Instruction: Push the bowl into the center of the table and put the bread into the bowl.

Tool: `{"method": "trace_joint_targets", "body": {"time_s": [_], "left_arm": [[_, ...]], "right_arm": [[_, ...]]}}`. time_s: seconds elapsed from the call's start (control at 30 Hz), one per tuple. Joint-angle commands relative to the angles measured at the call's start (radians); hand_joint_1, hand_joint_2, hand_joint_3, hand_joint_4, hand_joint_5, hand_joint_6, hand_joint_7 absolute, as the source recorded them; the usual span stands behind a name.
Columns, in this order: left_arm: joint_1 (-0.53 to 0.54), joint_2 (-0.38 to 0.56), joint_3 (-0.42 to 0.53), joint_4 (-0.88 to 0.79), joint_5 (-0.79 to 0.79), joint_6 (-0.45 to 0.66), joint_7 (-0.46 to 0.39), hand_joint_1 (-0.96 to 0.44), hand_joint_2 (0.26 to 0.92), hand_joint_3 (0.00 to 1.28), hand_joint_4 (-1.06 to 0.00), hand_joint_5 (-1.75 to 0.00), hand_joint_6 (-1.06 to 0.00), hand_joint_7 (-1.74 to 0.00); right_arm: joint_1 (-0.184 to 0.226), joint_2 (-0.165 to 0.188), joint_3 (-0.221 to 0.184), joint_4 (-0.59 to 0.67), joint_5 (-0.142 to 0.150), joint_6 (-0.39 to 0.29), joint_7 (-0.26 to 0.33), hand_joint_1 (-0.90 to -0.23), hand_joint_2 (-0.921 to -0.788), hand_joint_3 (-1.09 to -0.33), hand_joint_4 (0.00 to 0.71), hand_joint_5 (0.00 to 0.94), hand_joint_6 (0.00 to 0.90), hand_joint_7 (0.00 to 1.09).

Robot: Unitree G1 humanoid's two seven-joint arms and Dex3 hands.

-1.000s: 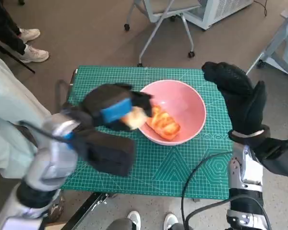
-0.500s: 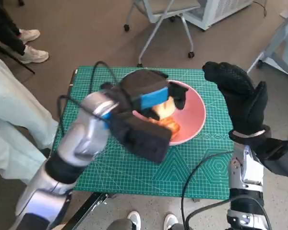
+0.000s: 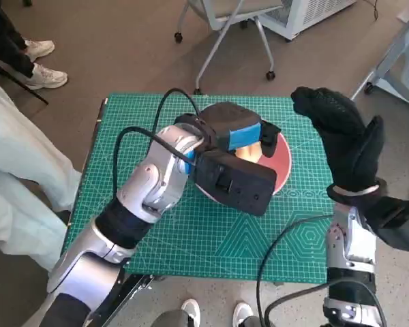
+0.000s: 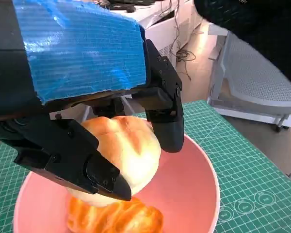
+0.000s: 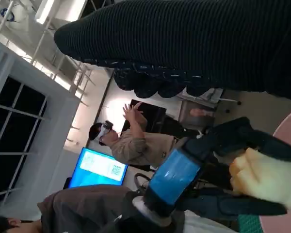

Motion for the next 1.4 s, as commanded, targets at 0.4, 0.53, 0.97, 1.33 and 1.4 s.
{"method": "trace_joint_targets", "body": {"time_s": [0.4, 0.53, 0.97, 1.33, 1.4], "left_arm": [[0.030, -0.002, 0.014, 0.041, -0.027, -0.027, 0.018, -0.30, 0.836, 0.01, -0.15, -0.02, -0.26, -0.03], [0.050, 0.010, 0.034, 0.015, -0.047, -0.035, 0.014, -0.34, 0.841, 0.01, -0.12, 0.00, -0.24, -0.01], [0.132, 0.063, 0.187, -0.090, -0.253, -0.095, -0.023, -0.34, 0.878, 0.01, -0.08, 0.00, -0.21, 0.00], [0.213, 0.013, 0.402, 0.019, -0.633, -0.334, -0.050, -0.29, 0.906, 0.02, -0.13, -0.02, -0.30, -0.04], [0.234, -0.004, 0.440, 0.030, -0.691, -0.380, -0.043, -0.31, 0.913, 0.02, -0.15, -0.02, -0.31, -0.04]], "right_arm": [[0.025, -0.001, 0.001, -0.004, -0.008, 0.010, -0.015, -0.696, -0.921, -0.765, 0.189, 0.001, 0.070, 0.50], [0.028, -0.003, 0.002, -0.009, -0.010, 0.009, -0.016, -0.696, -0.921, -0.764, 0.189, 0.001, 0.071, 0.50], [0.019, -0.008, 0.000, 0.004, -0.010, 0.001, -0.009, -0.696, -0.921, -0.762, 0.192, 0.002, 0.074, 0.49], [0.008, -0.011, -0.003, 0.010, -0.008, -0.009, -0.009, -0.687, -0.921, -0.764, 0.194, 0.002, 0.075, 0.49], [0.006, -0.011, -0.002, 0.003, -0.010, -0.008, -0.013, -0.687, -0.921, -0.764, 0.194, 0.002, 0.076, 0.49]]}}
